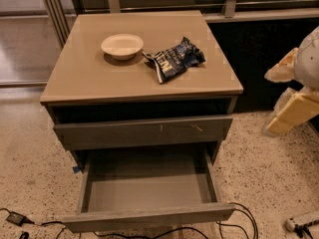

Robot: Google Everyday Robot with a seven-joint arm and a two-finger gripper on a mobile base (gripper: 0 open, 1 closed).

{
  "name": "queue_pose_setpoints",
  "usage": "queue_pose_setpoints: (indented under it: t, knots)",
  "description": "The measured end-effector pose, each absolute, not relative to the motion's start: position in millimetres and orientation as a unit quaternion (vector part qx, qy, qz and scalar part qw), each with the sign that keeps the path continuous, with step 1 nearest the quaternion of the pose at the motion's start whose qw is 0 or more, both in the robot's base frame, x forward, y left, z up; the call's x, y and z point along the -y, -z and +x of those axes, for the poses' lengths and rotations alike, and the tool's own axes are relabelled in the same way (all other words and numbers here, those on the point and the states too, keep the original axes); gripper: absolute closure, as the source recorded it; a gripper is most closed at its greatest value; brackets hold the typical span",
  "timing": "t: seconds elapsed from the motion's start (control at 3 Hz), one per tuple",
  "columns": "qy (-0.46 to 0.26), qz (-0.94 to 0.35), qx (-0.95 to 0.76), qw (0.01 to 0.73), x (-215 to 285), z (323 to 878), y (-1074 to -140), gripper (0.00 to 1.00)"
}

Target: Close middle drawer

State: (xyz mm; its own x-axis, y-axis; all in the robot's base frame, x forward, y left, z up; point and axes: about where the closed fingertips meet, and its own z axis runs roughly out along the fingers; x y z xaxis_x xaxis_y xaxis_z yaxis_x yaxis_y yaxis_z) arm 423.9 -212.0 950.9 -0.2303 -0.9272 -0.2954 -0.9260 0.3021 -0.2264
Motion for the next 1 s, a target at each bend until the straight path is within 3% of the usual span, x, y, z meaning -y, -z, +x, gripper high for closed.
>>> queue_pose_setpoints:
  t: [1.0]
  knots:
    - [-0.084, -0.594, -0.760, 0.250, 190, 382, -834, 0.96]
